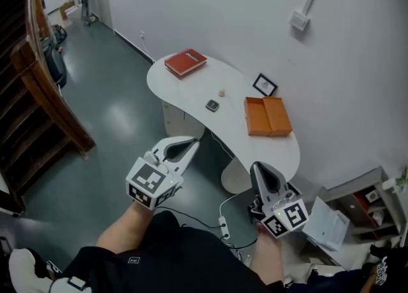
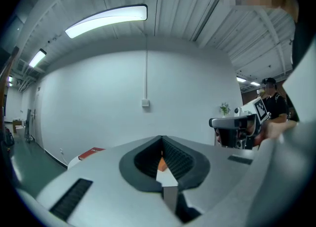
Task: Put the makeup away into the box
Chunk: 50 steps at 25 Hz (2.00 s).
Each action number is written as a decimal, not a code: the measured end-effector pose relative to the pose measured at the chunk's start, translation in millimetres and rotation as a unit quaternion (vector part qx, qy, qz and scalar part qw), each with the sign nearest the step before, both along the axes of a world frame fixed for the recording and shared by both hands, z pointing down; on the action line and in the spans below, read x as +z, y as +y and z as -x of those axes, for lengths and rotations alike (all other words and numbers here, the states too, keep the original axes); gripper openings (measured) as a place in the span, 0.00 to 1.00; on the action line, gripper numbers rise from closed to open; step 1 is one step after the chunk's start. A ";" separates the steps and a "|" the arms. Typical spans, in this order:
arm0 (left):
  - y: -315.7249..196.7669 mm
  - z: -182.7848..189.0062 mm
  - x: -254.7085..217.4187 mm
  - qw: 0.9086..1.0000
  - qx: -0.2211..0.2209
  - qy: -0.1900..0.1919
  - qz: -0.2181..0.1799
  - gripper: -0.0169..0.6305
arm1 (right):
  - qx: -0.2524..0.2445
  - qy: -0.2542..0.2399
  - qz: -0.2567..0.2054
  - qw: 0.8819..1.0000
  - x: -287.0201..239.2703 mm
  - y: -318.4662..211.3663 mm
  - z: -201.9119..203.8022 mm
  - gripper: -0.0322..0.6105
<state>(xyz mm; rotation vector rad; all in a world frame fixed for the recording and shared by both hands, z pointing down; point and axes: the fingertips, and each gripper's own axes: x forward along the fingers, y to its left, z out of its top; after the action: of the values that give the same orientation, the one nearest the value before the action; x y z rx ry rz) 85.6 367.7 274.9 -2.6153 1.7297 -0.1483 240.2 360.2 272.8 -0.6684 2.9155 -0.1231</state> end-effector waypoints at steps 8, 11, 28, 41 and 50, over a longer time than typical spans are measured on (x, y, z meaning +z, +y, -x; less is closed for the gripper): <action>-14.7 10.4 15.8 1.000 -0.011 0.014 0.012 0.05 | -0.027 -0.015 0.046 0.998 18.6 -26.5 6.8 0.11; -41.4 27.6 18.4 1.000 -0.008 0.017 0.007 0.05 | -0.034 -0.006 0.055 0.998 26.2 -47.8 25.8 0.11; -189.9 176.8 38.8 0.998 0.054 0.037 0.025 0.05 | 0.014 0.003 0.112 0.994 47.0 -202.3 178.2 0.11; -295.5 196.0 72.3 0.994 0.076 0.043 0.064 0.05 | 0.027 -0.027 0.158 0.987 76.4 -304.8 188.8 0.11; -396.7 174.7 76.7 0.994 0.073 0.023 0.080 0.05 | 0.001 -0.037 0.202 0.979 102.2 -407.3 177.2 0.11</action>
<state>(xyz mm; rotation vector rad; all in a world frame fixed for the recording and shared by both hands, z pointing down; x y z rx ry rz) -89.1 -29.0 351.6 -2.8698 1.5959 -0.2367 63.0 -47.1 375.0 -0.7020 2.8374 -0.7381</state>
